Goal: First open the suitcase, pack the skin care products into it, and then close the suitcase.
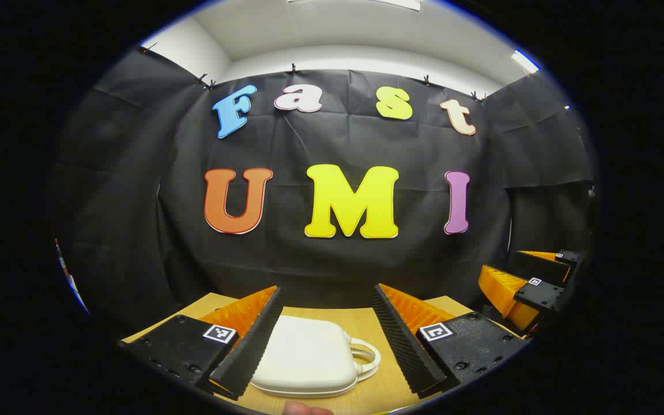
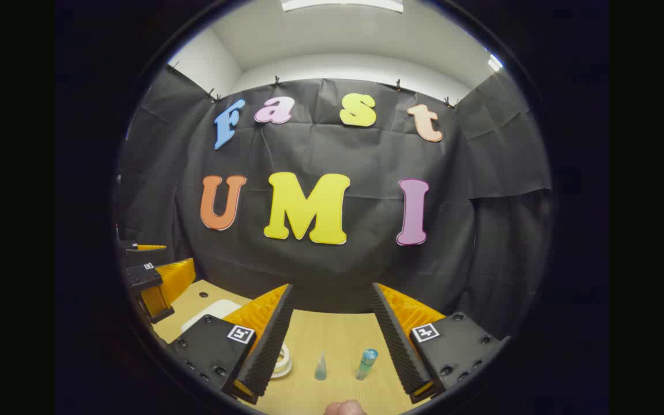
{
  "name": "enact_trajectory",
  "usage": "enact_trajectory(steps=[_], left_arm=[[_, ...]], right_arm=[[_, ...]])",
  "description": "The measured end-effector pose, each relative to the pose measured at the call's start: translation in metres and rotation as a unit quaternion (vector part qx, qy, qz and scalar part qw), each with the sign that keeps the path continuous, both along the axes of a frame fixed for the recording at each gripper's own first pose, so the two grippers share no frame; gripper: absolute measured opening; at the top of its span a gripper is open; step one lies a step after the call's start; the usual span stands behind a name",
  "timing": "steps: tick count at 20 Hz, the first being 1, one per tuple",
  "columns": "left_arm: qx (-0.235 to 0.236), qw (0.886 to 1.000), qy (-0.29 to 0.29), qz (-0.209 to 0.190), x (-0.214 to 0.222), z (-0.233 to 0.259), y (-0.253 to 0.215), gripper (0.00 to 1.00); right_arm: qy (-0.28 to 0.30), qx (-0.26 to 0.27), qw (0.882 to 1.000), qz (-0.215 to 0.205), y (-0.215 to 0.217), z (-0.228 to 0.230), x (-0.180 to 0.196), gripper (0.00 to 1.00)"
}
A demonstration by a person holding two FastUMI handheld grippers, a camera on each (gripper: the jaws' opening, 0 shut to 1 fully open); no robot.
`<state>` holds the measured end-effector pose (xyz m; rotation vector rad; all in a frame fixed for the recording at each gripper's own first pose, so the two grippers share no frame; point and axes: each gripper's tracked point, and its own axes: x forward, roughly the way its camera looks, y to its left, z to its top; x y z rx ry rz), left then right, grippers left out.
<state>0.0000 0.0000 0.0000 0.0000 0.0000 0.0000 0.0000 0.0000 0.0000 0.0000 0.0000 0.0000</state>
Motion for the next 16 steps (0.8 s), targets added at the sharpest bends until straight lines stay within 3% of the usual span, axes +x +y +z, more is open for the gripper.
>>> enact_trajectory(steps=[7,16], left_arm=[[-0.001,1.000,-0.003,0.011,0.012,0.002,-0.002,0.99],[-0.003,1.000,0.014,0.008,0.022,-0.013,-0.023,0.99]], right_arm=[[0.003,0.007,1.000,0.013,0.002,-0.002,0.014,0.80],[0.013,0.009,1.000,0.003,-0.027,-0.013,0.020,0.80]])
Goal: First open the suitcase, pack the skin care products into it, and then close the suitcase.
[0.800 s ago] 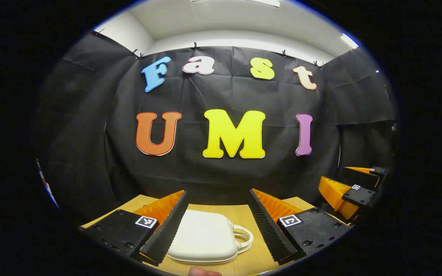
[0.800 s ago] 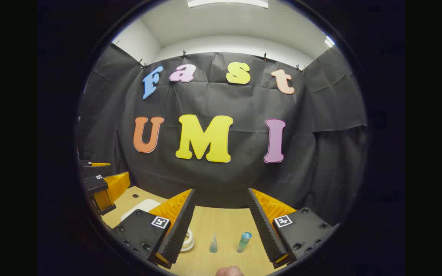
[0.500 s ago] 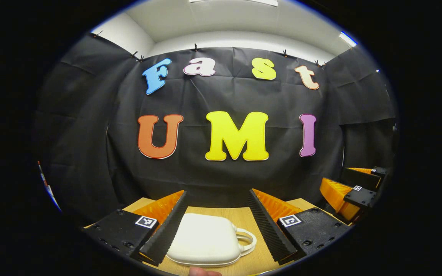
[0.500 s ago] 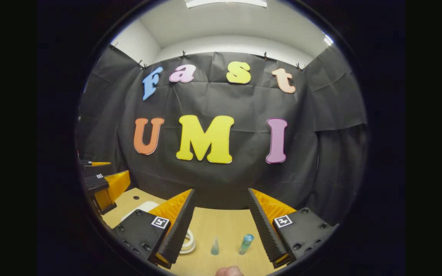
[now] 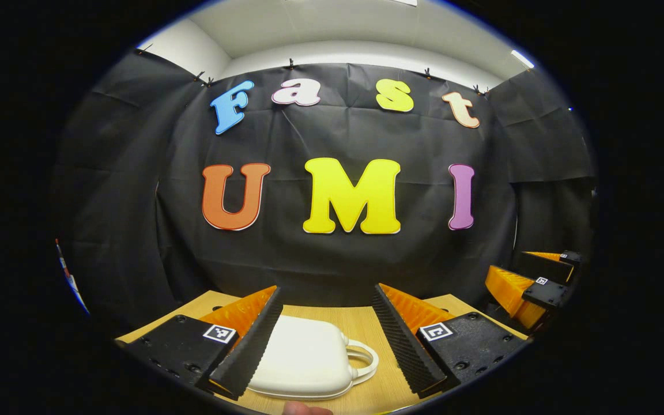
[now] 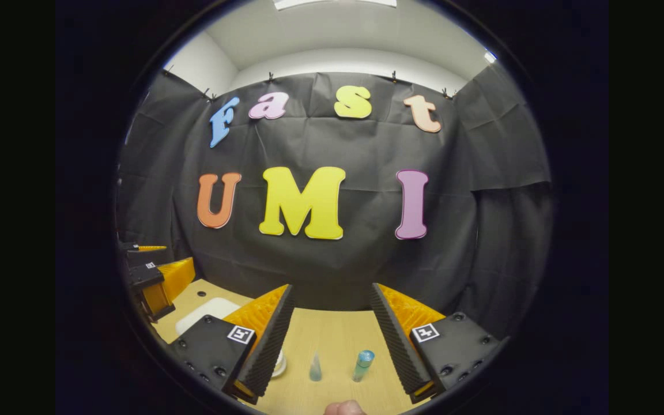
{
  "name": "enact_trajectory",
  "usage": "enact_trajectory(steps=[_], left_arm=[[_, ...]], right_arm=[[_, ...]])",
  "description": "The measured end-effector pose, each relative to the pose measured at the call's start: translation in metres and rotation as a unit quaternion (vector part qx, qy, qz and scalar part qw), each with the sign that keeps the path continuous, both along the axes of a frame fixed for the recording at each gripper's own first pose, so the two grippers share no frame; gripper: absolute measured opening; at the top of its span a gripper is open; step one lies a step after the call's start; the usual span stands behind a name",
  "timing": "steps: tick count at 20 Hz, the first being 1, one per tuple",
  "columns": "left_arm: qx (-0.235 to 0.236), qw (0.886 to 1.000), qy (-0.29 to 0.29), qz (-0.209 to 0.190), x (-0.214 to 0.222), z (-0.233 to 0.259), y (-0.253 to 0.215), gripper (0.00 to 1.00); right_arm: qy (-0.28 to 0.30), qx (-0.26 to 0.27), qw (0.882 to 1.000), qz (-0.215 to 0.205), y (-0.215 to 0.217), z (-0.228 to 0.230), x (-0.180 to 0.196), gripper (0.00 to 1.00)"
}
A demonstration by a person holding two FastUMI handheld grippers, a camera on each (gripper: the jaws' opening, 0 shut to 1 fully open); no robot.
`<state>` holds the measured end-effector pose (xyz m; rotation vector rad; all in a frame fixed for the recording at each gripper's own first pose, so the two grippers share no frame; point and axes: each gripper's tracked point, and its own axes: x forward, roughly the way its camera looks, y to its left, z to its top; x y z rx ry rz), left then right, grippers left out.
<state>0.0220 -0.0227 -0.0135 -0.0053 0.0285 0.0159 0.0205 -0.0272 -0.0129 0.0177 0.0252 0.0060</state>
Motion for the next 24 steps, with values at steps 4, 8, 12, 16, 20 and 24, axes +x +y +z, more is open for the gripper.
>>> enact_trajectory(steps=[4,8,12,16,20,24], left_arm=[[0.007,1.000,-0.001,0.001,0.003,0.000,-0.008,1.00],[0.012,1.000,-0.004,-0.002,0.006,-0.001,-0.018,0.99],[0.012,1.000,0.005,-0.004,0.008,-0.008,-0.029,1.00],[0.036,0.999,0.018,-0.013,0.012,-0.022,-0.038,0.99],[0.076,0.995,0.056,-0.034,0.021,-0.055,-0.053,1.00],[0.144,0.984,0.088,-0.057,0.026,-0.092,-0.069,1.00]], right_arm=[[0.003,0.002,1.000,0.002,-0.007,-0.004,0.006,0.79],[0.003,0.003,1.000,0.005,-0.015,-0.006,0.011,0.80],[0.006,0.004,1.000,0.009,-0.023,-0.012,0.012,0.79],[0.024,0.005,1.000,0.010,-0.038,-0.027,0.015,0.80],[0.029,-0.006,1.000,0.000,-0.064,-0.036,0.015,0.80],[0.043,-0.016,0.999,-0.028,-0.106,-0.051,0.015,0.80]])
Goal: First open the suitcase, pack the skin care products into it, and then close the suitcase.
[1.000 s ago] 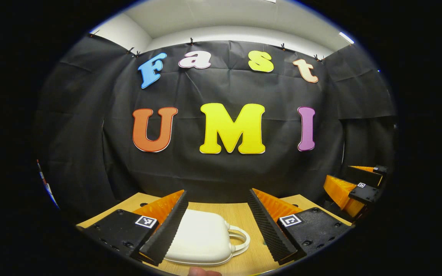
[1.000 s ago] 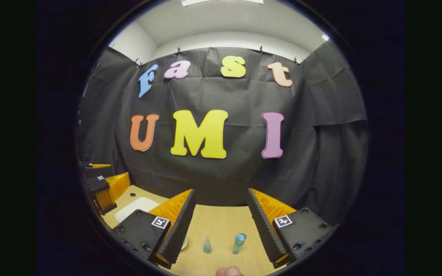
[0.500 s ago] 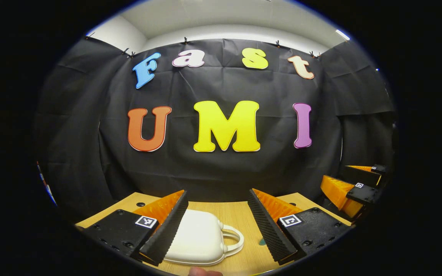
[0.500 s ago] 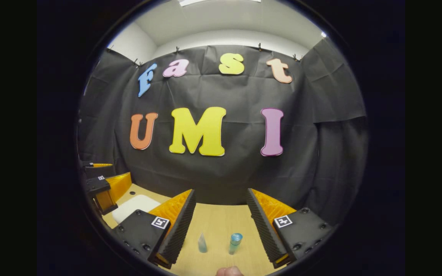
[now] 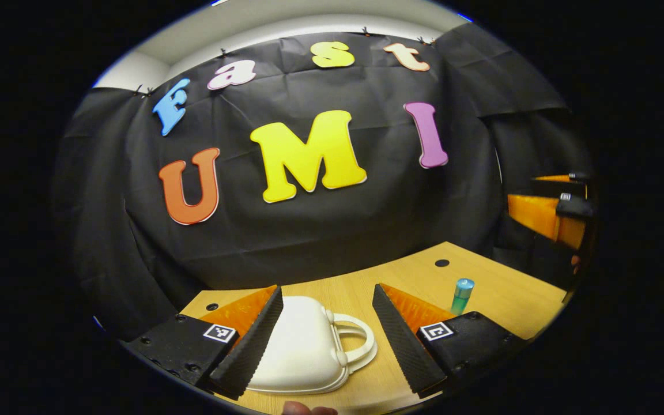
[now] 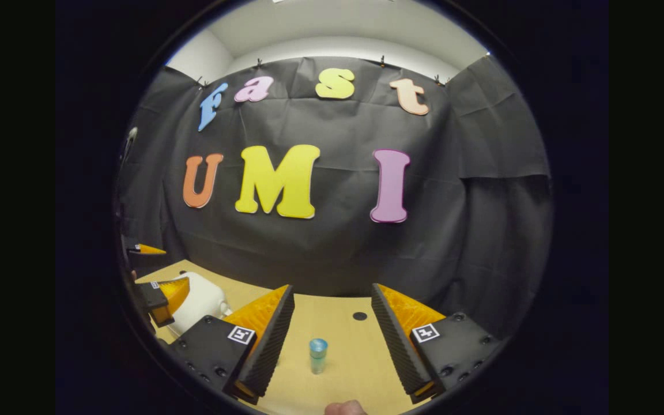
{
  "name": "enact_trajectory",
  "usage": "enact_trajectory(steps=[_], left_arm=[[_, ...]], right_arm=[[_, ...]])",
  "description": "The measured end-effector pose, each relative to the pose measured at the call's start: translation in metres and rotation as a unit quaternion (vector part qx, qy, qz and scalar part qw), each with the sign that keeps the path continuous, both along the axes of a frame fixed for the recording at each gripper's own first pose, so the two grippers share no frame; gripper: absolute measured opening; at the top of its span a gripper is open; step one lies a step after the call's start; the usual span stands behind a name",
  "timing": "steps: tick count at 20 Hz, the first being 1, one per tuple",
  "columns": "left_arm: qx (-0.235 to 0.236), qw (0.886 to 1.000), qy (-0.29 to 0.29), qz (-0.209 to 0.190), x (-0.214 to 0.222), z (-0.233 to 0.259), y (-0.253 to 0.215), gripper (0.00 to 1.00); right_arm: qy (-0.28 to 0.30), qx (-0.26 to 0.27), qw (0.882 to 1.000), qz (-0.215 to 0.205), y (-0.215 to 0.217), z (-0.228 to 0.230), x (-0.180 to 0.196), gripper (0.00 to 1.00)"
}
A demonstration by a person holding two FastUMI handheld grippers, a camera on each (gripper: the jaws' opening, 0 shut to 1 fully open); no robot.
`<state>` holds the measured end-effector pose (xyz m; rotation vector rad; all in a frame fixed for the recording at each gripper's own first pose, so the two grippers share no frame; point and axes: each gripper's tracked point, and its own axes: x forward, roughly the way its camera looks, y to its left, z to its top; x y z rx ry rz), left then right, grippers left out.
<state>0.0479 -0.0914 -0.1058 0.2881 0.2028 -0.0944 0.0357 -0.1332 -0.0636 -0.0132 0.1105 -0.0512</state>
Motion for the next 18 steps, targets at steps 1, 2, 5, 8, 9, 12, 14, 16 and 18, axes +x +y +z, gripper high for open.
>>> enact_trajectory(steps=[1,2,5,8,9,12,14,16,18], left_arm=[[0.022,1.000,0.008,-0.011,0.001,-0.010,-0.006,0.99],[0.046,0.999,0.017,-0.021,0.003,-0.022,-0.013,0.99],[0.134,0.988,0.063,-0.047,0.011,-0.071,-0.021,0.99],[0.220,0.968,0.104,-0.061,0.016,-0.105,-0.015,0.98],[0.244,0.961,0.114,-0.065,0.019,-0.116,-0.010,0.98],[0.313,0.936,0.146,-0.072,0.026,-0.142,-0.003,0.95],[0.356,0.917,0.161,-0.081,0.029,-0.155,0.002,0.93],[0.390,0.899,0.179,-0.085,0.030,-0.169,0.006,0.90],[0.405,0.891,0.188,-0.080,0.034,-0.177,0.008,0.86]], right_arm=[[0.005,0.001,1.000,-0.006,-0.009,-0.005,0.000,0.80],[0.011,0.002,1.000,-0.013,-0.020,-0.011,-0.001,0.79],[0.027,0.005,0.999,-0.023,-0.040,-0.027,0.000,0.80],[0.033,0.008,0.999,-0.030,-0.058,-0.034,-0.001,0.79],[0.036,0.008,0.999,-0.033,-0.065,-0.038,-0.002,0.79],[0.046,0.013,0.998,-0.039,-0.083,-0.050,-0.001,0.80],[0.051,0.020,0.998,-0.044,-0.096,-0.057,0.000,0.80],[0.053,0.020,0.997,-0.045,-0.105,-0.062,-0.001,0.80],[0.057,0.022,0.997,-0.046,-0.111,-0.065,-0.001,0.80]])
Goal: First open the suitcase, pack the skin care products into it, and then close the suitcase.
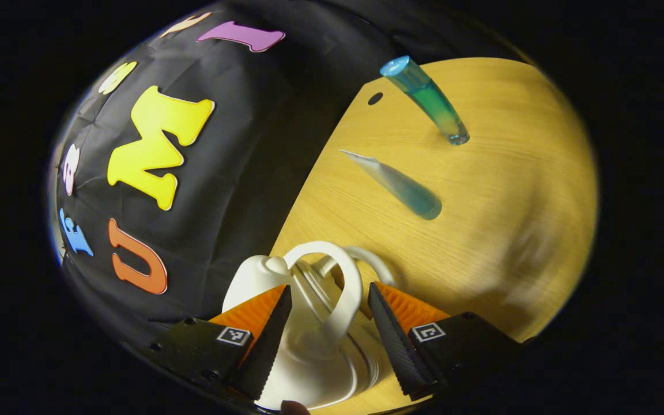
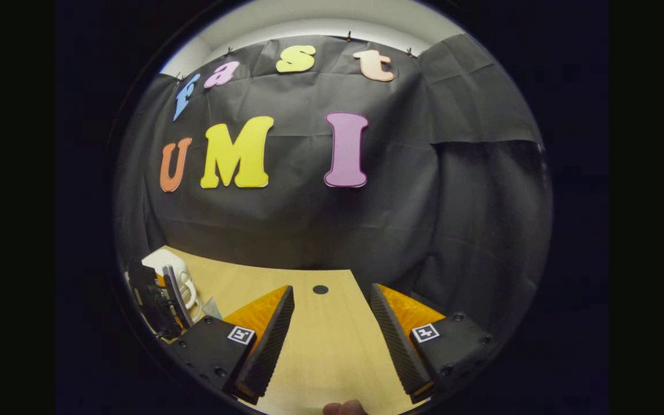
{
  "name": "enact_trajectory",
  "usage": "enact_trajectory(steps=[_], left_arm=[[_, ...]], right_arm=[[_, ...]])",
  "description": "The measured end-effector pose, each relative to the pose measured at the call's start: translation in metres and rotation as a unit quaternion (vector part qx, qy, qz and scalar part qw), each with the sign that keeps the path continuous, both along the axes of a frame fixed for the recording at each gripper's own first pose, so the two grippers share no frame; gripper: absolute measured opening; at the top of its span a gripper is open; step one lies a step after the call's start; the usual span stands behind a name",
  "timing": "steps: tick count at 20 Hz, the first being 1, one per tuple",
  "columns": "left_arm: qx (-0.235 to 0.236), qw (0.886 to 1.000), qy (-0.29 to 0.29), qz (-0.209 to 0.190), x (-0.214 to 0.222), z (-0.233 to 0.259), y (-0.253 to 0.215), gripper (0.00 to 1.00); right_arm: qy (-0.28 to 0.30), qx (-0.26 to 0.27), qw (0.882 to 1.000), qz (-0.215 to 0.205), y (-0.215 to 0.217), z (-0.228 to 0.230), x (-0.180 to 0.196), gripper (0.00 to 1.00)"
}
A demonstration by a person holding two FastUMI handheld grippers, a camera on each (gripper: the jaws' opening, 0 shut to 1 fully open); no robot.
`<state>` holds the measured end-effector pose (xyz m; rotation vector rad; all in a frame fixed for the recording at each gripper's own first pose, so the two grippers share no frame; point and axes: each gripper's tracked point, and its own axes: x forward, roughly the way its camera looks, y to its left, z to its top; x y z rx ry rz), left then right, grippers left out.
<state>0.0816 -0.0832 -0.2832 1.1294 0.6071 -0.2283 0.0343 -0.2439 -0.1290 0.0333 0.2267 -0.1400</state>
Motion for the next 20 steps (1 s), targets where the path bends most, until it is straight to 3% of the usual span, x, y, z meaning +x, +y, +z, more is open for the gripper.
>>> enact_trajectory(steps=[2,3,5,6,7,10,14,16,20], left_arm=[[0.020,1.000,0.007,-0.001,0.004,-0.004,-0.001,0.76],[0.025,1.000,0.012,-0.002,0.005,-0.008,-0.003,0.62],[0.034,0.999,0.021,-0.002,0.005,-0.011,-0.004,0.44],[0.037,0.999,0.024,0.003,0.004,-0.013,-0.004,0.41],[0.042,0.999,0.025,0.006,0.003,-0.013,-0.002,0.30],[0.057,0.998,0.012,0.004,0.005,-0.006,-0.004,0.23],[0.020,1.000,0.013,0.006,0.003,0.009,-0.005,0.05],[-0.011,1.000,0.017,0.010,0.000,0.022,-0.002,0.03],[-0.082,0.996,-0.033,0.010,0.006,0.087,0.011,0.03]], right_arm=[[0.003,-0.002,1.000,-0.005,-0.007,-0.002,-0.005,0.80],[0.004,-0.004,1.000,-0.008,-0.009,-0.004,-0.007,0.80],[0.009,-0.001,1.000,-0.015,-0.012,-0.006,-0.013,0.80],[0.011,0.001,1.000,-0.019,-0.013,-0.007,-0.016,0.79],[0.014,0.002,1.000,-0.022,-0.012,-0.009,-0.019,0.79],[0.016,0.007,1.000,-0.023,-0.005,-0.006,-0.025,0.80],[-0.003,0.000,1.000,-0.021,0.009,0.014,-0.031,0.80],[-0.010,0.001,1.000,-0.020,0.017,0.021,-0.031,0.80],[-0.024,-0.002,1.000,-0.014,0.041,0.036,-0.028,0.80]])
